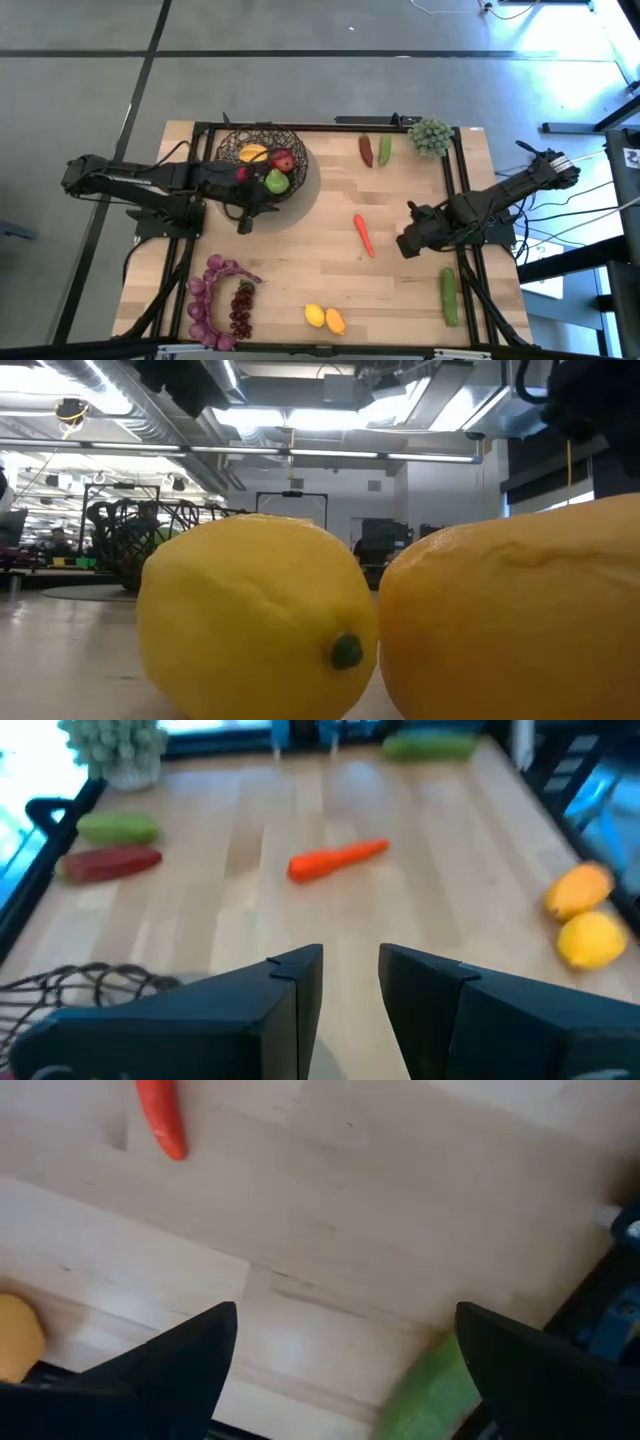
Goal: Build produce basket
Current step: Put the bottom green cucumber into the black wire basket
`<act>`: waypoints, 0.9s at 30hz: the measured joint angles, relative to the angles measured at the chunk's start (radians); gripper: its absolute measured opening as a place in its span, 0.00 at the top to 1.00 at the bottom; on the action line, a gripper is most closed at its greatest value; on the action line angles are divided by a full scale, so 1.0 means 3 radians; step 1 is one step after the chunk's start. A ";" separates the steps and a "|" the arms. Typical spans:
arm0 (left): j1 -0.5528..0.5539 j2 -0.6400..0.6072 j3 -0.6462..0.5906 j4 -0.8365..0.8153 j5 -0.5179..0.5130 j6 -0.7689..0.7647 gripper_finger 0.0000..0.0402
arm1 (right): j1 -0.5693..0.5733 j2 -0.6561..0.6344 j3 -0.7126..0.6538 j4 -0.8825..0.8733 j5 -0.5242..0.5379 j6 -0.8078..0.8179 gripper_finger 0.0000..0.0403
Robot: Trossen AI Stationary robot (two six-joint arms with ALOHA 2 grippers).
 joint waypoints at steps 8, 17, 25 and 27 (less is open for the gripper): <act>-0.0048 0.0534 0.0515 -0.0497 -0.0040 -0.0002 0.77 | 0.0327 -0.0003 -0.0200 0.0090 -0.0353 0.0732 0.09; -0.0107 0.0748 0.0677 -0.0524 -0.0040 0.0037 0.77 | 0.1014 0.0039 -0.0223 0.0455 -0.0357 0.1814 0.09; -0.0107 0.0747 0.0694 -0.0511 -0.0046 0.0038 0.77 | 0.1322 0.0351 -0.0223 0.0414 -0.0324 0.1993 0.09; -0.0106 0.0747 0.0694 -0.0509 -0.0047 0.0037 0.77 | 0.1379 0.0469 -0.0223 0.0414 -0.0326 0.1995 0.09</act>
